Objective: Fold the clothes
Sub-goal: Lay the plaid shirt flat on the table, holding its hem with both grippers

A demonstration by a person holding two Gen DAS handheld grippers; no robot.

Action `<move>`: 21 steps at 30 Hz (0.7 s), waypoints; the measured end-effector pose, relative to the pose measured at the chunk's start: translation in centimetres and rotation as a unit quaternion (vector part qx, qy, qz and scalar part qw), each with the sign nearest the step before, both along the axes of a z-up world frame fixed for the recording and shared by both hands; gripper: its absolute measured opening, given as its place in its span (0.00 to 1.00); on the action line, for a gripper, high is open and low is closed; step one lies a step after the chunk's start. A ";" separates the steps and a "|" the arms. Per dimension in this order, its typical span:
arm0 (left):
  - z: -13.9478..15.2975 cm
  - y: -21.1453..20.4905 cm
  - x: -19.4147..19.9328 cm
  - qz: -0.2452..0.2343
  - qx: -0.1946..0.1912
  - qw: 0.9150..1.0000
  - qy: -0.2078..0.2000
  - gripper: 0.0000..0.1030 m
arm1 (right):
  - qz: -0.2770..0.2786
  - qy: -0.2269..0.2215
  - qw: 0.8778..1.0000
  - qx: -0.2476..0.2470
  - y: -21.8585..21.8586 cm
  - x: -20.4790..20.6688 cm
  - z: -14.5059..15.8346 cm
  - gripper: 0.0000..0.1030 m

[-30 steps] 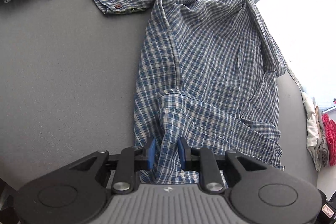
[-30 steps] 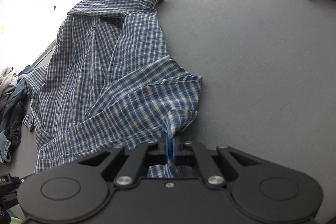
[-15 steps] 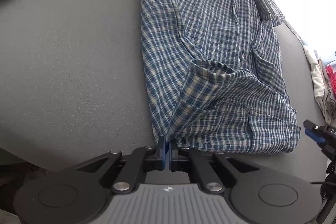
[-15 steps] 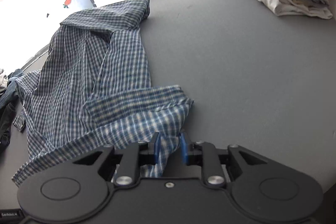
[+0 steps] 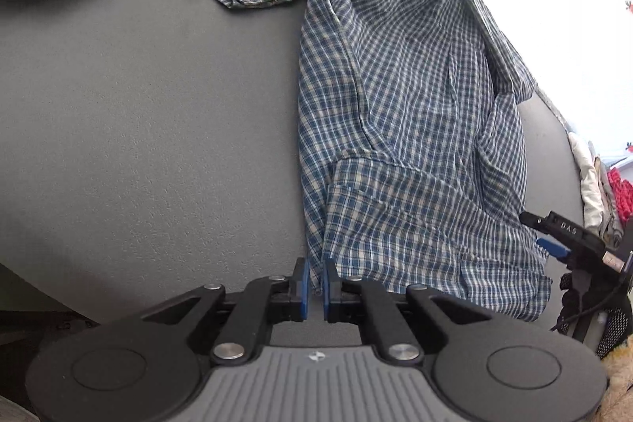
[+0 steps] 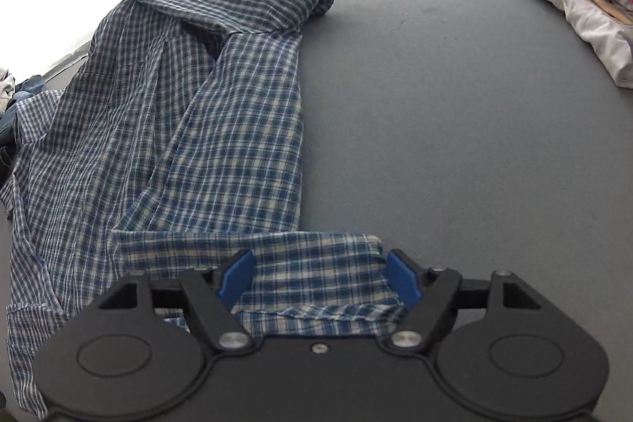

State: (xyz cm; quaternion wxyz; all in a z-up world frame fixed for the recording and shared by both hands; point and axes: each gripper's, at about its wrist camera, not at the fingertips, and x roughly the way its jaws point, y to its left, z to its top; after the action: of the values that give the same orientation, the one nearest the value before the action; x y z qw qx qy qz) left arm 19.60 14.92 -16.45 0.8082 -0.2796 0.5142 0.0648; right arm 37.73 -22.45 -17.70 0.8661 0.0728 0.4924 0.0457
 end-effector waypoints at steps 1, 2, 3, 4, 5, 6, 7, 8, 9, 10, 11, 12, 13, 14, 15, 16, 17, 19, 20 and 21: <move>0.2 0.3 0.1 0.008 -0.004 1.000 -0.004 0.08 | 0.003 -0.006 1.000 0.003 -0.2 -0.2 0.0 0.77; 0.3 0.4 0.2 0.013 -0.006 1.000 -0.006 0.08 | 0.011 -0.013 1.000 0.003 -0.2 -0.3 0.0 0.75; 0.4 0.5 0.5 0.017 -0.008 1.000 -0.007 0.08 | 0.019 -0.020 1.000 0.000 -0.1 -0.5 0.0 0.62; 0.5 0.6 0.7 0.018 -0.008 1.000 -0.007 0.08 | 0.025 -0.027 0.999 -0.007 0.0 -0.7 0.1 0.31; 0.6 0.7 1.0 0.018 -0.007 1.000 -0.007 0.08 | 0.028 -0.029 0.999 -0.009 0.0 -0.8 0.2 0.11; 0.7 0.8 1.3 0.018 -0.006 1.000 -0.008 0.08 | 0.019 -0.033 0.999 -0.001 -0.3 -1.1 0.5 0.01; 0.8 0.8 1.6 0.016 -0.004 1.000 -0.010 0.08 | 0.002 -0.046 0.999 0.015 -0.7 -1.6 1.1 0.00; 0.9 0.7 2.0 0.014 -0.003 1.000 -0.012 0.08 | -0.016 -0.062 0.997 0.032 -1.3 -2.3 1.7 0.00; 0.9 0.7 2.3 0.012 -0.002 1.000 -0.015 0.09 | -0.039 -0.079 0.995 0.044 -2.1 -3.2 2.4 0.00; 1.0 0.7 2.7 0.011 -0.001 1.000 -0.017 0.09 | -0.067 -0.095 0.992 0.047 -2.9 -4.5 3.3 0.00; 1.1 0.6 3.0 0.010 0.002 1.000 -0.019 0.09 | -0.099 -0.111 0.988 0.046 -4.0 -6.0 4.0 0.00; 1.1 0.5 3.3 0.008 0.005 1.000 -0.021 0.09 | -0.128 -0.120 0.984 0.029 -5.0 -7.6 4.7 0.00; 1.2 0.4 3.6 0.007 0.007 1.000 -0.023 0.09 | -0.154 -0.125 0.980 -0.002 -5.7 -9.0 5.3 0.00; 1.2 0.4 3.9 0.005 0.011 1.000 -0.024 0.09 | -0.179 -0.130 0.975 -0.034 -6.3 -10.4 5.8 0.00; 1.1 0.3 4.2 0.002 0.014 1.000 -0.023 0.10 | -0.198 -0.130 0.969 -0.070 -6.9 -11.7 6.1 0.00; 0.9 0.2 4.5 0.001 0.015 1.000 -0.022 0.10 | -0.206 -0.117 0.966 -0.106 -7.5 -12.4 5.8 0.00; 0.7 0.2 4.9 -0.001 0.014 1.000 -0.020 0.10 | -0.213 -0.098 0.964 -0.128 -8.2 -13.0 5.1 0.00; 0.4 0.2 5.5 -0.001 0.014 1.000 -0.013 0.12 | -0.235 -0.062 0.959 -0.148 -9.8 -13.8 3.7 0.00; 0.3 0.1 5.8 -0.001 0.016 1.000 -0.011 0.15 | -0.245 -0.051 0.958 -0.137 -10.4 -14.1 3.3 0.00; 0.3 0.0 6.2 -0.002 0.023 1.000 -0.011 0.17 | -0.250 -0.051 0.960 -0.118 -10.8 -14.3 3.3 0.00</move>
State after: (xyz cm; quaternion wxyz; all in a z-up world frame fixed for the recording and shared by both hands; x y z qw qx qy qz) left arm 25.81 14.96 -16.15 0.8202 -0.2606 0.5042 0.0714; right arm 23.46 -33.24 -14.44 0.8762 0.0884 0.4157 -0.2274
